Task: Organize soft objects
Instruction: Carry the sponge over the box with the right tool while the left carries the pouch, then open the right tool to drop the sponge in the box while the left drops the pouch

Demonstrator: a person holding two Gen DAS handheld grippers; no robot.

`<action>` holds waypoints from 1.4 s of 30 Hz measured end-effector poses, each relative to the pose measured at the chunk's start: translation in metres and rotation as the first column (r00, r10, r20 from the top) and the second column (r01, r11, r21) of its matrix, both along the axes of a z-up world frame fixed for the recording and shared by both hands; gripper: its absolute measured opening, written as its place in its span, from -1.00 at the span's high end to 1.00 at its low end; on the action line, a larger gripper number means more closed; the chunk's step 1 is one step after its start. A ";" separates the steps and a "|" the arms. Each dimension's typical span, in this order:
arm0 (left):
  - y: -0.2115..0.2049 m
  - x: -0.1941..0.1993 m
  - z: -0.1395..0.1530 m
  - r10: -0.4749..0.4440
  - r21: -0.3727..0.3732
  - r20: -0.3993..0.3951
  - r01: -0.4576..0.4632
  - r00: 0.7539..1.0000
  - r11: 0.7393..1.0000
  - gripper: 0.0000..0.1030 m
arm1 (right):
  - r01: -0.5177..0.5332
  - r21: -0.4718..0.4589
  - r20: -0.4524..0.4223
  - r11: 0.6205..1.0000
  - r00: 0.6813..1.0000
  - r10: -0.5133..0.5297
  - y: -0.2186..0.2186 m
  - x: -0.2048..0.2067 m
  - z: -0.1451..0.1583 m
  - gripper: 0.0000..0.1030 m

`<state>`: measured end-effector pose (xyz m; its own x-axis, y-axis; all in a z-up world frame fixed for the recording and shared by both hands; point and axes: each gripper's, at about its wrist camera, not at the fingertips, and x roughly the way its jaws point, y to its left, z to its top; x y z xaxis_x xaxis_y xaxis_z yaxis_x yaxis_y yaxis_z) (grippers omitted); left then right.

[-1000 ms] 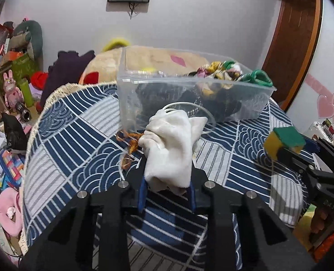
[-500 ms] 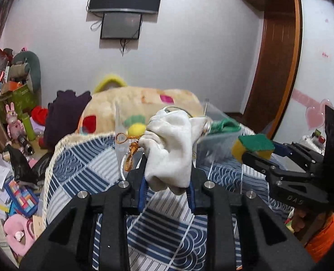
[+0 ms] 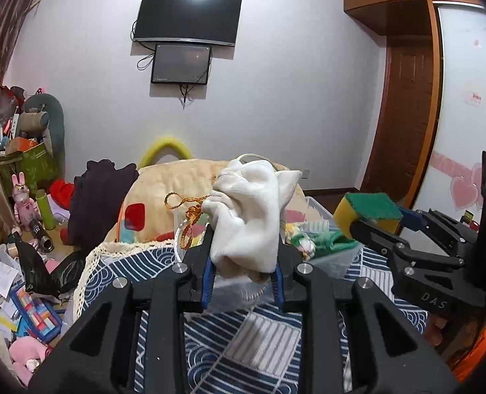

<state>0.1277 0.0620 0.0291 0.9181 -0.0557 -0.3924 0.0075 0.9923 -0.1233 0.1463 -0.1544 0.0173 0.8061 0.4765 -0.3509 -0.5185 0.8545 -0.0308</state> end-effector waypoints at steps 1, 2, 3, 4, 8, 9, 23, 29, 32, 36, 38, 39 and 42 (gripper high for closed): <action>0.002 0.004 0.000 0.004 -0.006 -0.003 -0.004 1.000 1.000 0.45 | 0.000 0.001 0.003 1.000 1.000 0.000 0.002 0.002 0.002 -0.10; 0.003 0.007 -0.001 0.003 -0.013 -0.008 -0.003 1.000 1.000 0.45 | -0.001 0.000 0.007 1.000 1.000 0.001 0.005 0.006 0.004 -0.10; 0.006 0.012 -0.002 -0.004 -0.028 -0.017 0.004 1.000 1.000 0.45 | 0.001 -0.002 0.011 1.000 1.000 -0.001 0.006 0.008 0.005 -0.10; 0.008 0.016 -0.003 -0.012 -0.042 -0.027 0.011 1.000 0.999 0.45 | 0.004 -0.005 0.014 1.000 1.000 -0.004 0.008 0.011 0.006 -0.10; 0.016 0.037 -0.012 -0.012 -0.087 -0.073 0.006 0.997 0.996 0.45 | 0.002 -0.003 -0.001 1.000 1.000 -0.002 0.014 0.023 0.007 -0.10; 0.016 0.042 -0.015 -0.010 -0.091 -0.081 0.002 0.997 0.996 0.45 | 0.001 -0.004 -0.006 1.000 1.000 -0.001 0.016 0.026 0.006 -0.10; 0.015 0.089 -0.065 0.035 -0.034 -0.204 -0.042 0.978 0.999 0.44 | -0.034 -0.073 -0.117 0.997 0.993 0.025 0.049 0.055 -0.024 -0.10; 0.021 0.093 -0.072 0.043 -0.050 -0.228 -0.056 0.973 0.997 0.37 | -0.058 -0.123 -0.164 0.991 0.986 0.038 0.053 0.066 -0.038 -0.12; 0.021 0.091 -0.072 0.035 -0.052 -0.233 -0.048 0.972 0.997 0.25 | -0.070 -0.142 -0.184 0.987 0.982 0.043 0.055 0.069 -0.042 -0.14; 0.017 0.084 -0.070 0.029 -0.038 -0.237 -0.039 0.971 0.999 0.20 | -0.083 -0.163 -0.191 0.983 0.980 0.051 0.055 0.067 -0.043 -0.22; 0.018 0.080 -0.068 0.039 -0.038 -0.235 -0.049 0.971 0.998 0.02 | -0.084 -0.162 -0.190 0.983 0.980 0.052 0.052 0.066 -0.043 -0.33; 0.019 0.077 -0.067 0.038 -0.046 -0.229 -0.050 0.973 0.998 -0.05 | -0.085 -0.155 -0.189 0.984 0.980 0.055 0.049 0.065 -0.042 -0.36; 0.021 0.068 -0.062 0.013 -0.083 -0.220 -0.032 0.975 0.996 -0.20 | -0.091 -0.119 -0.192 0.989 0.979 0.067 0.042 0.064 -0.036 -0.39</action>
<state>0.1960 0.0834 -0.0326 0.8116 -0.0782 -0.5789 -0.0510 0.9777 -0.2035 0.2101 -0.1119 -0.0191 0.6823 0.4782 -0.5531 -0.5908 0.8062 -0.0318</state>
